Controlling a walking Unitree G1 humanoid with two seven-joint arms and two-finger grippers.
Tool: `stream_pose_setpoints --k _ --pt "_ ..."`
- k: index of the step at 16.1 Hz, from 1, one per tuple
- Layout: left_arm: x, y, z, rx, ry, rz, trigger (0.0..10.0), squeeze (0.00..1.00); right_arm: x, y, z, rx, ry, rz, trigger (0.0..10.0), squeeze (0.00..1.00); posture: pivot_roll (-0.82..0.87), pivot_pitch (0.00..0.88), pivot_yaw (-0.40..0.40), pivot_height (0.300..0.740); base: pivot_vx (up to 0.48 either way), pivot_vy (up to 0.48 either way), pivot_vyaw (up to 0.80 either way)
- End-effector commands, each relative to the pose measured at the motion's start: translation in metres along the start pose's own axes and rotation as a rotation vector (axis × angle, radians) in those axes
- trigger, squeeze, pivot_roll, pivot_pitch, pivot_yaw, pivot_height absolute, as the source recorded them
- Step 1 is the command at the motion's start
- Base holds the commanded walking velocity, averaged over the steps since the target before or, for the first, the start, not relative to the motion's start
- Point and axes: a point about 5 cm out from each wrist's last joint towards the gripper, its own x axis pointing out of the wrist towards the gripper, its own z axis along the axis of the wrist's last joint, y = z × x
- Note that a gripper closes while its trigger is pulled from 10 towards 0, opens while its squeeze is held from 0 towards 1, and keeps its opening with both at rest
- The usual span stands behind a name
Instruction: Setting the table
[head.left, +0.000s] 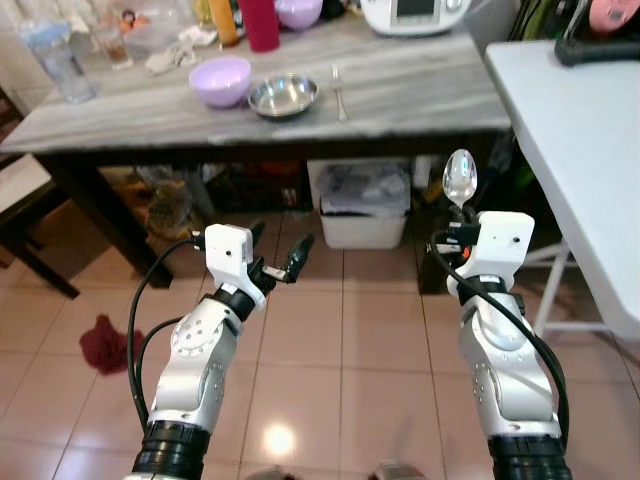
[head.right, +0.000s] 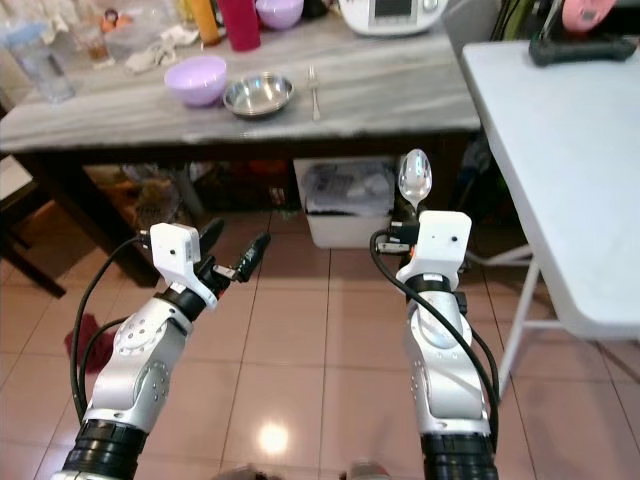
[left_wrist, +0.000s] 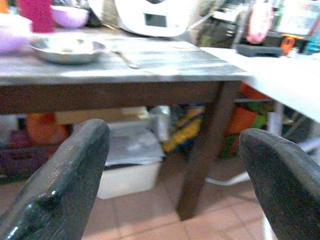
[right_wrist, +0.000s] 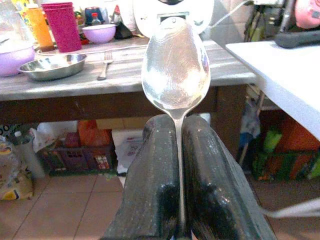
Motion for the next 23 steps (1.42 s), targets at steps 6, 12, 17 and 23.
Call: stream_pose_setpoints --k 6,12,17,23 --pt "-0.042 0.042 -0.004 0.117 0.038 0.211 10.0 0.0 -0.014 0.0 0.005 -0.078 -0.039 0.037 10.0 0.0 -0.16 0.134 0.096 0.74 0.368 0.0 0.0" --pt "-0.078 0.048 -0.014 0.156 0.089 0.293 10.0 0.0 -0.027 -0.006 0.002 -0.103 -0.032 0.046 10.0 0.0 -0.15 0.141 0.088 0.74 0.358 0.0 0.0" --pt "-0.07 0.038 -0.011 0.126 0.071 0.264 10.0 0.0 -0.022 -0.003 0.007 -0.125 -0.056 0.066 10.0 0.0 -0.15 0.138 0.086 0.74 0.363 0.0 0.0" --pt "-0.065 0.031 -0.014 0.103 0.075 0.239 10.0 0.0 -0.021 -0.003 0.006 -0.119 -0.05 0.056 10.0 0.0 -0.16 0.139 0.087 0.74 0.372 0.0 0.0"
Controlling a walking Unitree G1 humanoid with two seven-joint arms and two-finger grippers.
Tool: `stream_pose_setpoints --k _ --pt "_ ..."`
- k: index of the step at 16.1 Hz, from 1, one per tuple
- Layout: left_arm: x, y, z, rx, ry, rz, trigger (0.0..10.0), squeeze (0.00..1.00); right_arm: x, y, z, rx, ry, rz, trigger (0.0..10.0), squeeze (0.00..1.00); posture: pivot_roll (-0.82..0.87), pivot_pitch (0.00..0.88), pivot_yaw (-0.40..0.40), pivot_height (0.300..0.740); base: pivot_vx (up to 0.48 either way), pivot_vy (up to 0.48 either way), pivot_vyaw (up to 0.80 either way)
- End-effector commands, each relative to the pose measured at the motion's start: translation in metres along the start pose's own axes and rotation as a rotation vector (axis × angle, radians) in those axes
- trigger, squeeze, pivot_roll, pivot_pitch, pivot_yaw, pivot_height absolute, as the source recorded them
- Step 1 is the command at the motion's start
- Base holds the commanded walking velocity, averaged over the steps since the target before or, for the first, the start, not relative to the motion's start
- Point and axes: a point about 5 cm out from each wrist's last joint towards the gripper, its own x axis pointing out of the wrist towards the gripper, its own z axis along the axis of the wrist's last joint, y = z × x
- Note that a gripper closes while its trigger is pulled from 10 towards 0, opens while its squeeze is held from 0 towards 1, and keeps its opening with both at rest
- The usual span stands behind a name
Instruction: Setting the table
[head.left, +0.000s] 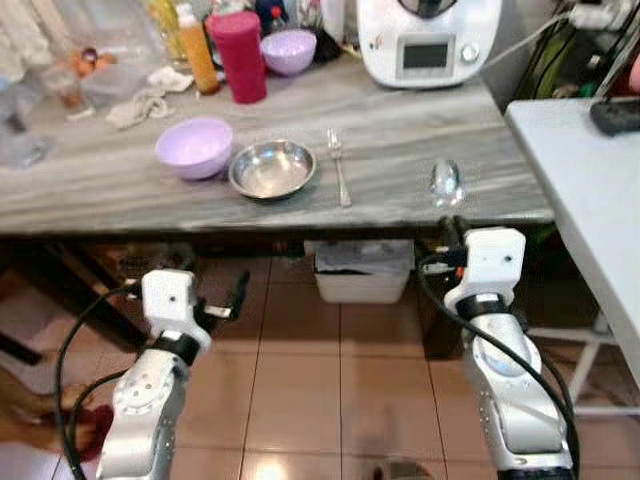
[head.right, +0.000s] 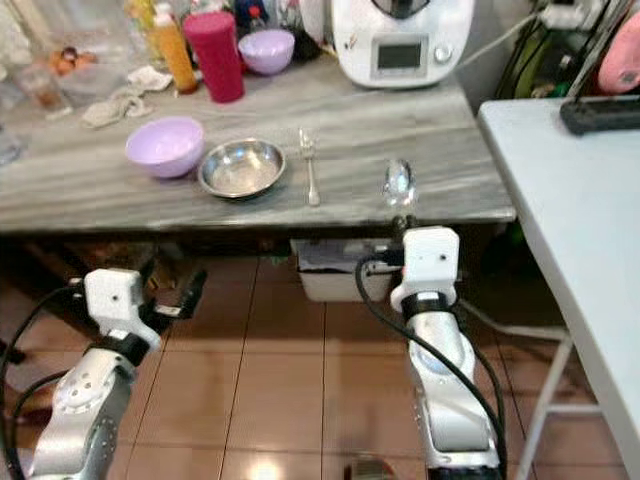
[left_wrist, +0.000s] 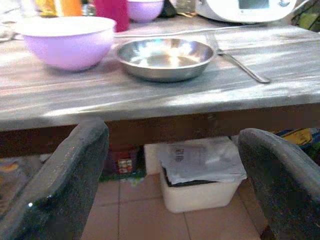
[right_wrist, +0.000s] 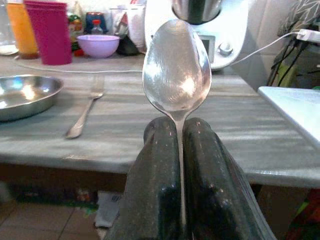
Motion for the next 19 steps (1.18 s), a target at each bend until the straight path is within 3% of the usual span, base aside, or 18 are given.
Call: stream_pose_setpoints --k 1,14,19 --pt "-0.001 -0.001 0.001 -0.007 0.002 -0.003 10.0 0.0 0.0 -0.004 0.003 -0.003 -0.009 -0.015 10.0 0.0 -0.16 0.139 0.086 0.74 0.379 0.0 0.0" --pt "0.003 -0.009 0.005 -0.02 -0.018 -0.054 10.0 0.0 0.005 -0.001 0.003 0.038 -0.003 -0.018 10.0 0.0 -0.15 0.141 0.09 0.74 0.374 0.0 0.0" --pt "-0.002 -0.008 0.013 0.047 -0.064 -0.068 10.0 0.0 0.004 0.002 0.002 0.081 0.001 -0.018 10.0 0.0 -0.15 0.142 0.091 0.74 0.0 0.0 0.0"
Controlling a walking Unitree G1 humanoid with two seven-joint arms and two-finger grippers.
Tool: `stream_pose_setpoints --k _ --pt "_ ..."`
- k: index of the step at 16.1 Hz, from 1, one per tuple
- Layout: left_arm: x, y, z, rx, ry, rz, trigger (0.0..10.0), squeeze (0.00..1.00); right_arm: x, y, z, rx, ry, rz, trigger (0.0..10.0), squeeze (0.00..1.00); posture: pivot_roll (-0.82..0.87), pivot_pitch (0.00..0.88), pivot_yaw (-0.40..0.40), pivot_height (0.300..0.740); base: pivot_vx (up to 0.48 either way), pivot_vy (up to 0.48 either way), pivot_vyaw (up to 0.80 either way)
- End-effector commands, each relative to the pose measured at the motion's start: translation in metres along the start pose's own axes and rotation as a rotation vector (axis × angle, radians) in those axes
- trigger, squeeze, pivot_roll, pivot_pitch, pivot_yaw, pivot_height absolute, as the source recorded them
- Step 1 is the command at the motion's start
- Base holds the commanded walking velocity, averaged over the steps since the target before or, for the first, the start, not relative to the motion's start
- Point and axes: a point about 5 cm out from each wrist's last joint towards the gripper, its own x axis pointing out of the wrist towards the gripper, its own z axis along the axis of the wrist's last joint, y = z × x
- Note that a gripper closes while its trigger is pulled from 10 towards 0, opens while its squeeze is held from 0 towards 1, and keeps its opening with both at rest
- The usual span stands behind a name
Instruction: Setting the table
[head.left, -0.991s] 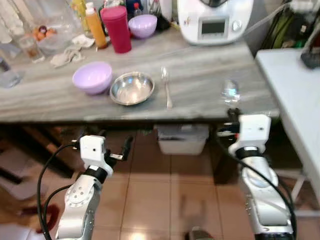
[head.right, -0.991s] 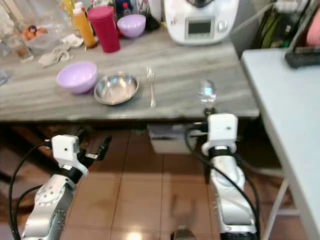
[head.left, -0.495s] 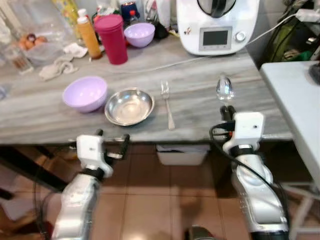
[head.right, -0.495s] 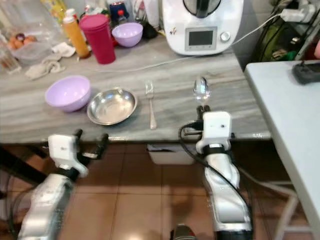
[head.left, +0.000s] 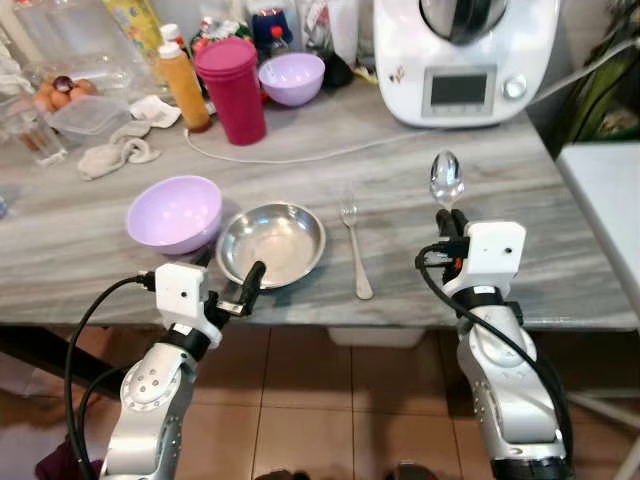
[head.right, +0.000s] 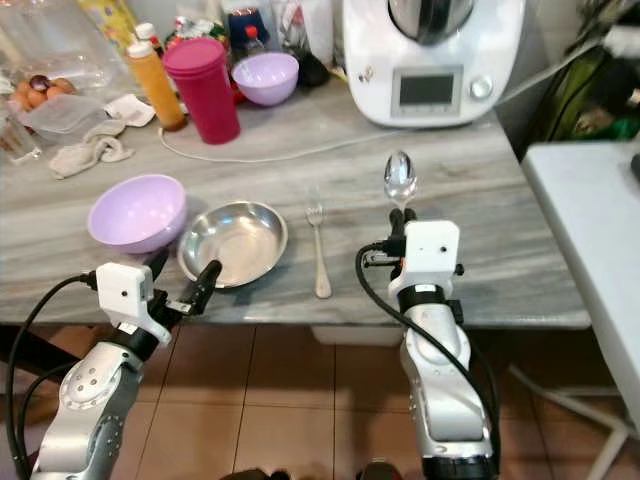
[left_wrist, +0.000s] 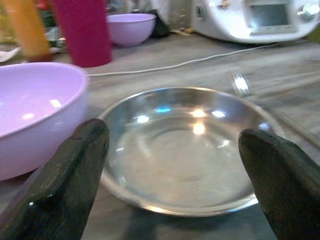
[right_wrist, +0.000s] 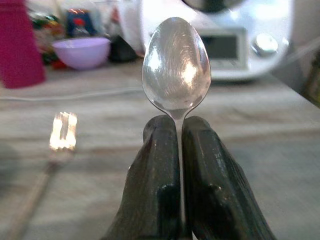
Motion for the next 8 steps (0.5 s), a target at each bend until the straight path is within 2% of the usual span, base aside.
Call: stream_pose_setpoints --k 1,5,7,8 --pt "-0.008 0.007 0.0 0.035 0.005 0.012 10.0 0.0 -0.001 0.0 0.001 0.033 0.005 -0.003 10.0 0.0 -0.16 0.145 0.088 0.74 0.0 0.0 0.0" --pt "-0.012 0.007 0.0 0.056 0.023 -0.092 10.0 0.0 0.004 0.002 -0.001 0.062 0.034 0.005 10.0 0.0 -0.16 0.152 0.082 0.74 0.0 0.0 0.0" --pt "-0.012 0.002 0.0 0.05 0.032 -0.167 10.0 0.0 0.013 0.003 -0.004 0.131 0.078 -0.004 10.0 0.0 -0.16 0.155 0.081 0.74 0.0 0.0 0.0" --pt "-0.014 -0.003 0.001 0.051 0.037 -0.238 10.0 0.0 0.019 0.003 -0.006 0.18 0.113 -0.017 10.0 0.0 -0.16 0.158 0.081 0.74 0.0 0.0 0.0"
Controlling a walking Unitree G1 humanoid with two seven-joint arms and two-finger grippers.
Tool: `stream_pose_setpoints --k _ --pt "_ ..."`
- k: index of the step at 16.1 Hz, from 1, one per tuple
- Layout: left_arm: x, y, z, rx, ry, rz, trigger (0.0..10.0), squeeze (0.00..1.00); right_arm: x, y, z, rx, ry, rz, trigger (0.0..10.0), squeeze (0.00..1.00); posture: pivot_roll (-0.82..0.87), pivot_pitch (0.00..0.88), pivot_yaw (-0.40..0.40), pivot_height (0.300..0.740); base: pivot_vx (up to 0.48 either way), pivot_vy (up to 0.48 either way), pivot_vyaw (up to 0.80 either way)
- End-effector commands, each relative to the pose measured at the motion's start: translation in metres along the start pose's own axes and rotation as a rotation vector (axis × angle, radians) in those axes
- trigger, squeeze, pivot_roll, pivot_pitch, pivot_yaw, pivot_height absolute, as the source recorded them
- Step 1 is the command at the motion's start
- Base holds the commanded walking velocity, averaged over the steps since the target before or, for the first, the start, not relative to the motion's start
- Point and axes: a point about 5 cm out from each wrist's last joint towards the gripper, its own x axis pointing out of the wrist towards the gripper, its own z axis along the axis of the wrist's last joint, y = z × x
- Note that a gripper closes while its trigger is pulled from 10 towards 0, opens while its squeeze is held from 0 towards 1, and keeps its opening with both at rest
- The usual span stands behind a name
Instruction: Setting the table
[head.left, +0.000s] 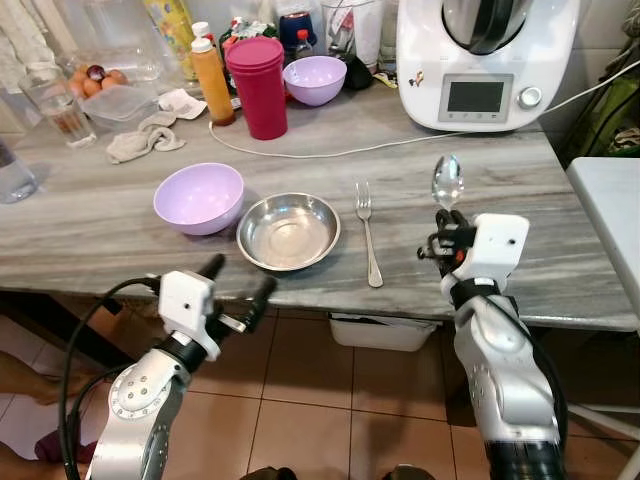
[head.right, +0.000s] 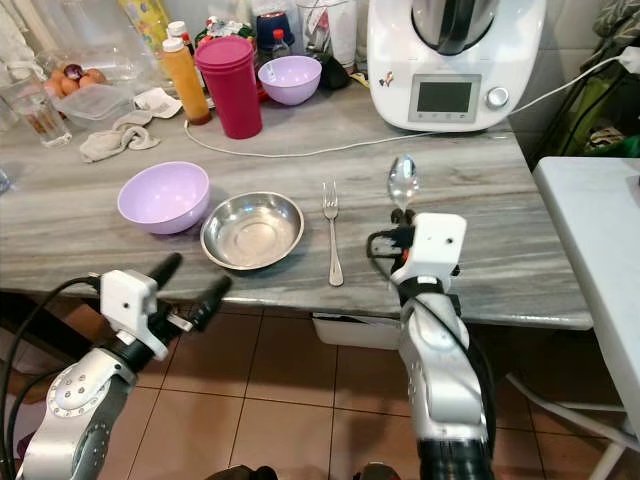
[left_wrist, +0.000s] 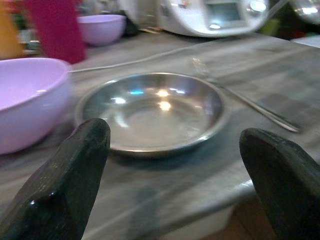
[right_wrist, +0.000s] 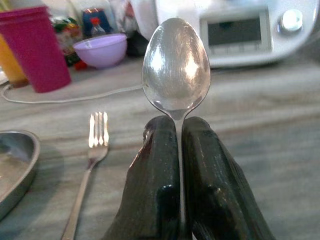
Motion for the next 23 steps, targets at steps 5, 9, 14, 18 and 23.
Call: stream_pose_setpoints --k 5,9,14,18,23 --pt "-0.005 -0.006 0.002 0.006 0.019 -0.122 10.0 0.0 0.018 0.014 -0.006 0.103 0.072 0.02 10.0 0.0 -0.16 0.166 0.084 0.74 0.0 0.0 0.0" --pt "-0.01 -0.003 -0.001 0.014 0.042 -0.152 10.0 0.0 0.036 0.021 -0.013 0.162 0.134 0.014 10.0 0.0 -0.15 0.176 0.081 0.74 0.0 0.0 0.0" --pt "-0.013 -0.004 -0.002 0.007 0.049 -0.165 10.0 0.0 0.042 0.035 -0.025 0.167 0.197 0.063 10.0 0.0 -0.14 0.178 0.079 0.74 0.0 0.0 0.0" --pt "-0.012 -0.005 -0.001 0.007 0.048 -0.167 10.0 0.0 0.042 0.032 -0.031 0.153 0.223 0.057 10.0 0.0 -0.14 0.175 0.077 0.74 0.0 0.0 0.0" --pt "-0.011 -0.006 0.002 0.003 0.036 -0.183 10.0 0.0 0.044 0.03 -0.037 0.144 0.255 0.073 10.0 1.0 -0.14 0.172 0.077 0.74 0.0 0.0 0.0"
